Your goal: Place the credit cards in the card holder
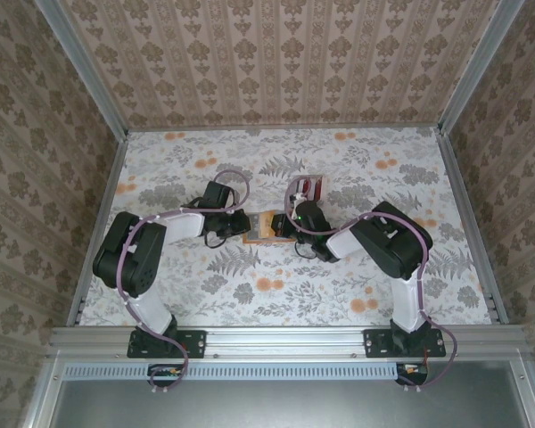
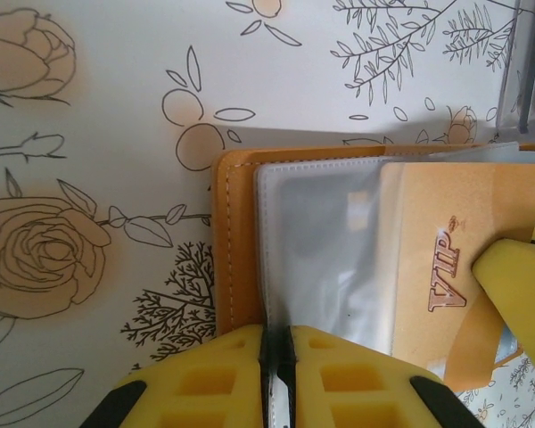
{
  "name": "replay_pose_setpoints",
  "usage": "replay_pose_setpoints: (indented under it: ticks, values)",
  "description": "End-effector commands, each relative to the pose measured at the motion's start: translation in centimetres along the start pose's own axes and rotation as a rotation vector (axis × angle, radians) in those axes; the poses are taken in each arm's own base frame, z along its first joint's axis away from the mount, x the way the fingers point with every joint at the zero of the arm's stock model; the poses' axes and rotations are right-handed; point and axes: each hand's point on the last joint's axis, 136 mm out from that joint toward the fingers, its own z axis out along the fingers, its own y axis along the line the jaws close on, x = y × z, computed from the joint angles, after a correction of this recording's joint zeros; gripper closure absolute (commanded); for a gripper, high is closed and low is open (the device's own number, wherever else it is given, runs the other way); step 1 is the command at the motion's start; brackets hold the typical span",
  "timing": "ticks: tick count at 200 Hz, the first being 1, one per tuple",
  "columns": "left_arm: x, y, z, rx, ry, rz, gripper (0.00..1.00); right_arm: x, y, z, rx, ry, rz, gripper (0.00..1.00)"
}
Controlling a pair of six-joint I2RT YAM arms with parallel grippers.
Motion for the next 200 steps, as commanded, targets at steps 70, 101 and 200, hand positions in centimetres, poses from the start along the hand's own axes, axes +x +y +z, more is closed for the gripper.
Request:
replay_pose_setpoints:
  ticks: [70, 101, 200]
  values:
    - [5.3, 3.4, 1.7, -0.117, 0.180, -0.052, 0.86, 5.5, -0.8, 1.7, 0.243, 0.151, -0.135, 1.00]
    - [5.2, 3.6, 1.5, -0.130, 0.181, -0.047, 0.86, 3.5, -0.4, -0.2, 0.283, 0.114, -0.189, 0.80]
    - [2.2, 1.0, -1.6, -0.116, 0.121, 0.010, 0.84, -2.2, 1.7, -6.4, 0.260, 0.114, -0.253, 0.62]
